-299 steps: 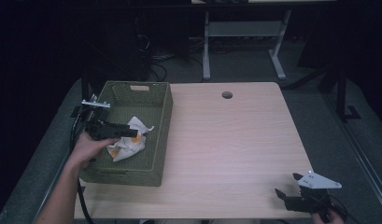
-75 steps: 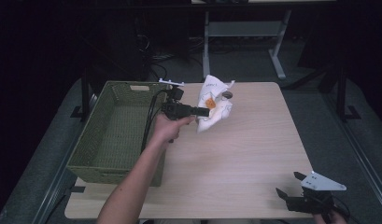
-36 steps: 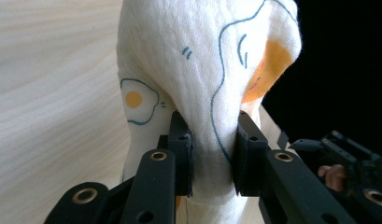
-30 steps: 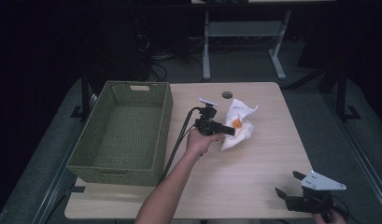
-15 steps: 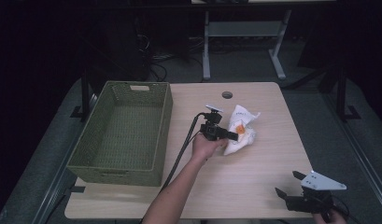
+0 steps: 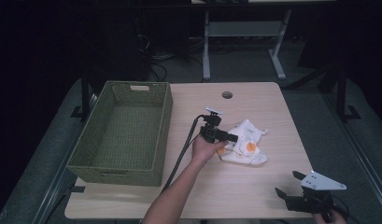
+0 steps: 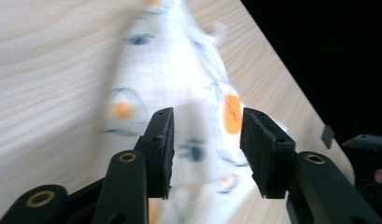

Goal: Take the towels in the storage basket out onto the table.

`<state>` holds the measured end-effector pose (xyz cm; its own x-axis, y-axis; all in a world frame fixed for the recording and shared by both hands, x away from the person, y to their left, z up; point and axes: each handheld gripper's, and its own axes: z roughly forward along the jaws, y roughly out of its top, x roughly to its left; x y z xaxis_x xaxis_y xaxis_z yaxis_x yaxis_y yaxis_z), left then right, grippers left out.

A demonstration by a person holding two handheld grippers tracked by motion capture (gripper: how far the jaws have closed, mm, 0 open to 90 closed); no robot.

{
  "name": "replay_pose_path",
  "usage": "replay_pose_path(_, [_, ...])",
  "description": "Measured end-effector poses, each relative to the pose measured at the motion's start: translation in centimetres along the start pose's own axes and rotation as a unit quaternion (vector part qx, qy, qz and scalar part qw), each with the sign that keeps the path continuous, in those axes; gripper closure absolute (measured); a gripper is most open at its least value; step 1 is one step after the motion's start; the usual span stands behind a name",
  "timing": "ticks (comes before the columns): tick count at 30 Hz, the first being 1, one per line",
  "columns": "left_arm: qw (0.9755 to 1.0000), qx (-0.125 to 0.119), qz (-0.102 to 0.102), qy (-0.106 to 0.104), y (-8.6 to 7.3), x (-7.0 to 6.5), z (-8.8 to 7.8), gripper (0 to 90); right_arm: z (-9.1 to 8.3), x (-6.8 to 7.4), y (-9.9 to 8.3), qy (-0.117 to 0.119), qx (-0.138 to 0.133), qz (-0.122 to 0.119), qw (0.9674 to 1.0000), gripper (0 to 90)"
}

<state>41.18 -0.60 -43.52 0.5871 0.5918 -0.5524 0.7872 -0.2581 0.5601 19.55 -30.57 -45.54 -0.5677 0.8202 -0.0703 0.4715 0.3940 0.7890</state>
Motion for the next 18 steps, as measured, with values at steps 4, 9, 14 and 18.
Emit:
replay_pose_path(4, [1.0,-0.006,0.002,-0.001,-0.3,0.0,-0.5,53.6,0.0,0.0,0.0,0.0,-0.001,0.001,1.0,13.9])
replay_pose_path(9, [0.9998,-0.019,0.001,-0.005,-0.8,0.0,-1.6,52.6,0.0,0.0,0.1,-0.001,0.0,0.0,1.0,13.9])
replay_pose_path(14, [0.9997,-0.023,0.006,-0.004,-1.6,-0.2,-2.6,50.3,0.2,0.2,0.1,0.004,0.003,0.0,1.0,13.9])
replay_pose_path(18, [0.9996,-0.027,0.008,-0.004,-2.2,-0.1,-3.4,49.1,0.3,0.3,0.2,0.004,0.005,-0.004,1.0,13.9])
